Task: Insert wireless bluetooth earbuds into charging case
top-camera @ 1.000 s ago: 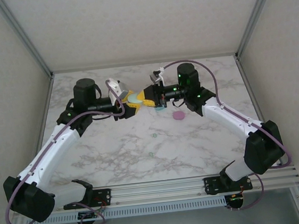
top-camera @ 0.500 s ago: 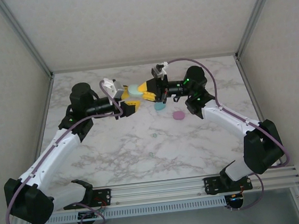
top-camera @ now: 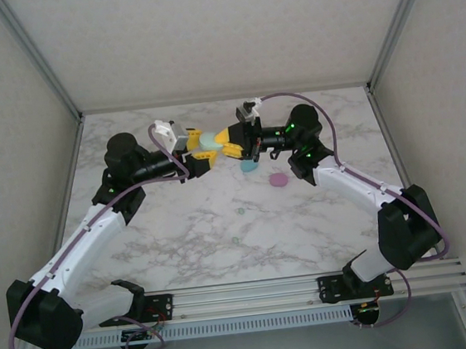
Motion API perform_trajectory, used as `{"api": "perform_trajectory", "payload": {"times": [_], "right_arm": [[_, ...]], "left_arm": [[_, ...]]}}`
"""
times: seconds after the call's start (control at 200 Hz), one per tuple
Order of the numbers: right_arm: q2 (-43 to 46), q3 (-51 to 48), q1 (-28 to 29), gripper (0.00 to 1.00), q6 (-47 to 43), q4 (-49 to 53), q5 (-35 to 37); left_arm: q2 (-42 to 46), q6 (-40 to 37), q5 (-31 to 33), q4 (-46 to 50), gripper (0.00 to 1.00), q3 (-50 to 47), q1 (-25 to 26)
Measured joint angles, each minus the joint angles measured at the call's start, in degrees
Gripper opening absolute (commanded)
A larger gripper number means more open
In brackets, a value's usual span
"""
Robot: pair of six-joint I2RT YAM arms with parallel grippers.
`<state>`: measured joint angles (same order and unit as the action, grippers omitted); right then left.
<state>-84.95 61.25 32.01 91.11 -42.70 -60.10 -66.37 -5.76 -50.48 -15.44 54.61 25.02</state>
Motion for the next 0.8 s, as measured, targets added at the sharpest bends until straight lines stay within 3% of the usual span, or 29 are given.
{"api": "perform_trajectory", "payload": {"times": [0.571, 0.801], "right_arm": [[-0.4, -0.4, 0.0, 0.17, 0.0, -1.1, -0.6], [-0.4, -0.4, 0.0, 0.18, -0.1, -0.8, -1.1]], "left_arm": [[-0.2, -2.2, -1.6, 5.9, 0.43, 2.6, -0.1], [-0.3, -5.5, -1.6, 10.5, 0.46, 4.3, -0.1]]}}
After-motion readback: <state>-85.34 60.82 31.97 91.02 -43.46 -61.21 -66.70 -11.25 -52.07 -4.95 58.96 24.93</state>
